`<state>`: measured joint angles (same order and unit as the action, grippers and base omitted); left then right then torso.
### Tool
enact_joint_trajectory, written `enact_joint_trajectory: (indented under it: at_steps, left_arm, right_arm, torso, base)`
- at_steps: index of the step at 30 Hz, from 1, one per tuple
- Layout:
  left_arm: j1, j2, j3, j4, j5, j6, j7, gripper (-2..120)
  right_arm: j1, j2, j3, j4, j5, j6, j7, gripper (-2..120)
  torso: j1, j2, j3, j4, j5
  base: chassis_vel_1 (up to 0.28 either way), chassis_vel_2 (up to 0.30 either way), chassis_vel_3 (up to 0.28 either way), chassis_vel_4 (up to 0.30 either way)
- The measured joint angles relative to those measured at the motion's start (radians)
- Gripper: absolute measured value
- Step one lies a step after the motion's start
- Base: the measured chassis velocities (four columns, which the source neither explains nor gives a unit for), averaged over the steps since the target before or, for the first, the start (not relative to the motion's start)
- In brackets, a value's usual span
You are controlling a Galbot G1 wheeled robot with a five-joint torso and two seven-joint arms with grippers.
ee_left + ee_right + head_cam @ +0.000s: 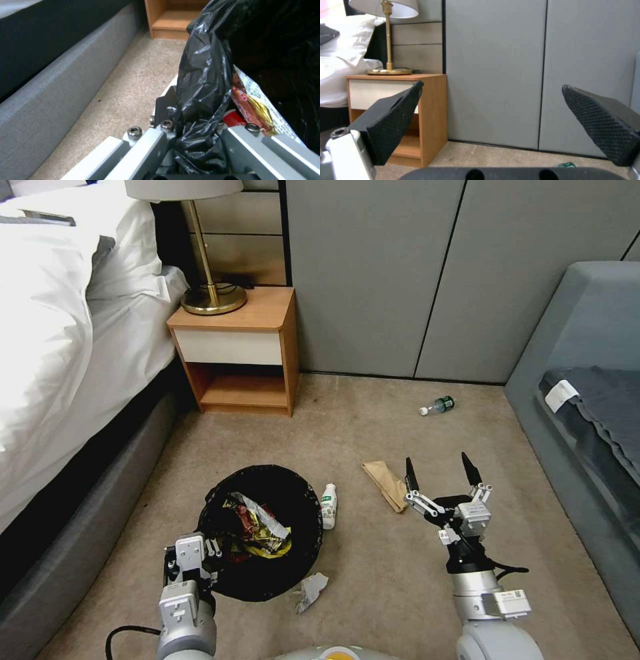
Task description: Pick up the trash bin, then pick up the garbage from the floor and place it into the trash bin.
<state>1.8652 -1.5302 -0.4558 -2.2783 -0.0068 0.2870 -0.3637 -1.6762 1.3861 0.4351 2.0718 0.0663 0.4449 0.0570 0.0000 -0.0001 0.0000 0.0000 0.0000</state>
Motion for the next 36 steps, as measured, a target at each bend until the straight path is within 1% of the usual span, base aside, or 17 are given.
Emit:
enact_joint_trajectory:
  at_steps: [36]
  left_arm:
    - [0.0,0.0,0.0,0.0,0.0,0.0,0.0,1]
  right_arm:
    - [0.0,0.0,0.0,0.0,0.0,0.0,0.0,100]
  torso:
    - [0.0,0.0,0.0,0.0,0.0]
  base:
    - [0.0,0.0,0.0,0.0]
